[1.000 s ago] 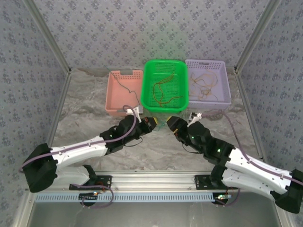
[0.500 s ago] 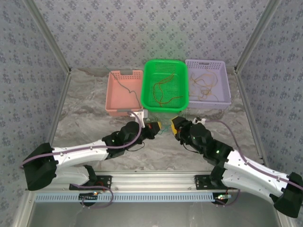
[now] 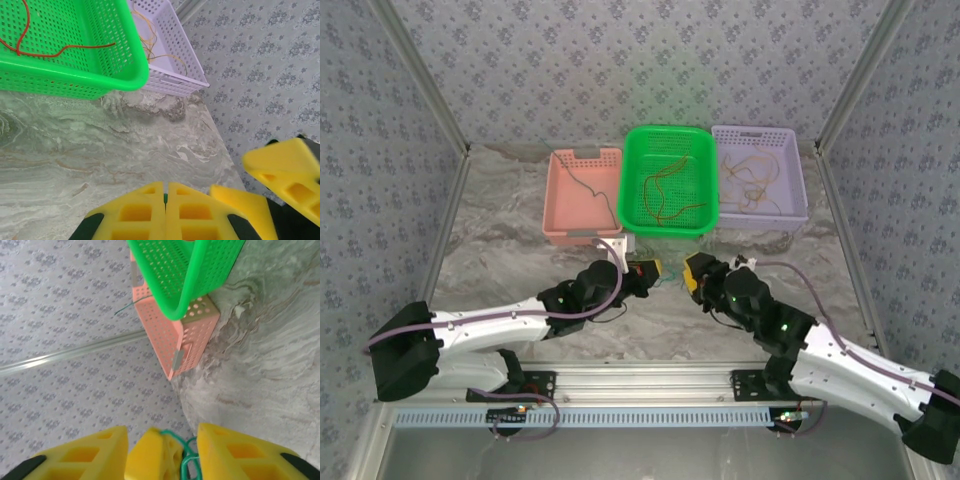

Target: Untangle the cables

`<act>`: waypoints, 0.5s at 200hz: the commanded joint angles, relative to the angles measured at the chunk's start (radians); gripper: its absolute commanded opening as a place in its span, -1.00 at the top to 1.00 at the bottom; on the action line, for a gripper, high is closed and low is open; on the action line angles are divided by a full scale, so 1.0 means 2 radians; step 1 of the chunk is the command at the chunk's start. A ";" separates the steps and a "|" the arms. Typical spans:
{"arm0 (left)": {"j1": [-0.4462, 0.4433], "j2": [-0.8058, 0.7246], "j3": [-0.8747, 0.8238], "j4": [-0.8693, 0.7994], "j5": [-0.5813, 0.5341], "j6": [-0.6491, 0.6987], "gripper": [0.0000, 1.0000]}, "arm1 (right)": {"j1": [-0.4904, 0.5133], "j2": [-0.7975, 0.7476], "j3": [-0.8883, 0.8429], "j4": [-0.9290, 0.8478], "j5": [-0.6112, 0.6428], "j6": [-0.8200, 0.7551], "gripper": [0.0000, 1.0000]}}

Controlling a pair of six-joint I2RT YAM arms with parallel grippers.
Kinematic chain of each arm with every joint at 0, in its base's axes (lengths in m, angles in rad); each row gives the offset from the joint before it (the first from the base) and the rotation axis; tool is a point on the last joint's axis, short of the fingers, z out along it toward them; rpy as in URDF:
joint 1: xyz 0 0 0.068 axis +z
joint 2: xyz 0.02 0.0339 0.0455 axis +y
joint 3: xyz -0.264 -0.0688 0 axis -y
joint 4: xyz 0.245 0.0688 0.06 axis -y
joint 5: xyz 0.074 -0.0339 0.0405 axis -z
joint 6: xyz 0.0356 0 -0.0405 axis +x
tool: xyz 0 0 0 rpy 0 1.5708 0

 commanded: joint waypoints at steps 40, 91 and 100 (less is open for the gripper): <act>-0.011 0.007 0.022 0.024 -0.024 0.027 1.00 | 0.055 0.030 -0.020 0.054 0.035 0.053 -0.18; -0.019 -0.001 0.023 0.023 -0.029 0.031 1.00 | 0.043 0.019 -0.015 0.024 0.073 0.057 -0.23; -0.022 -0.001 0.024 0.024 -0.029 0.032 1.00 | 0.028 0.024 -0.020 0.034 0.067 0.059 -0.21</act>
